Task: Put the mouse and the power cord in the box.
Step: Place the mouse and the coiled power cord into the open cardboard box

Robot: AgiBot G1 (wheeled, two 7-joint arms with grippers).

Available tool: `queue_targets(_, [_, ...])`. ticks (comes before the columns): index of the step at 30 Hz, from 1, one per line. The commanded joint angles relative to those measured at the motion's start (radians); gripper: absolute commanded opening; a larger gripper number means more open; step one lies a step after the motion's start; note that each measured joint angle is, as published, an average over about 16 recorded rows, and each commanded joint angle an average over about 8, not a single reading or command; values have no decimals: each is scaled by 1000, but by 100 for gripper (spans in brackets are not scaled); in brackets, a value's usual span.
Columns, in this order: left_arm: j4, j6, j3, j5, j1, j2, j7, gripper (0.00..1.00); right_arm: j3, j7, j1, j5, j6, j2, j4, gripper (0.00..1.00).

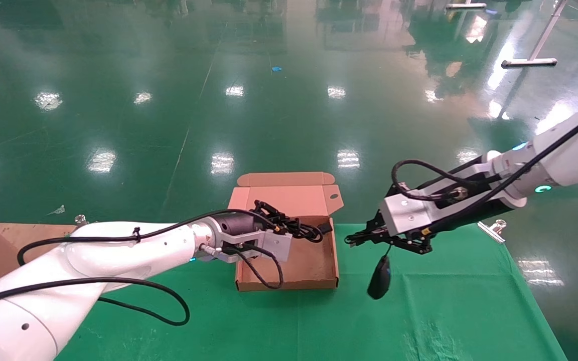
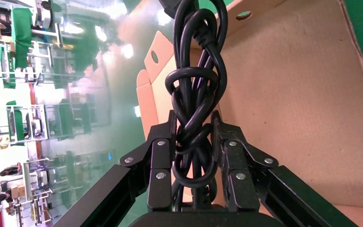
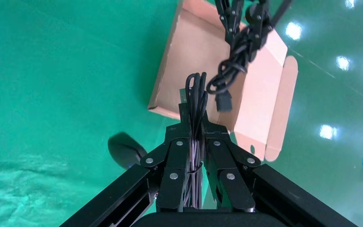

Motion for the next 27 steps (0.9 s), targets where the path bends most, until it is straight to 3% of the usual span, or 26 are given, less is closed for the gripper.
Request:
queue_targets(1, [0,-6,18,-15,-3,0,-2,100,0,0,-1,1,1,-8,-2,0])
queue_targets(11, [16,-16,95,-79,-20,-2,-7,100,-4,20,13,-1,-2,-56,1,0])
queue_targets(18, [62,7,93,-160,-63,-17,-45,100,-9,42,27,-7,19,-105,4,0])
queue_targets(21, [67,87,88,-185,-91,-49,-31,100,-12,55,30,-6,37,-131,9,0])
queue_targets(27, [51,395,49,-275,-142,-189,36,100,-50,113,-8,8,88,-165,102,0])
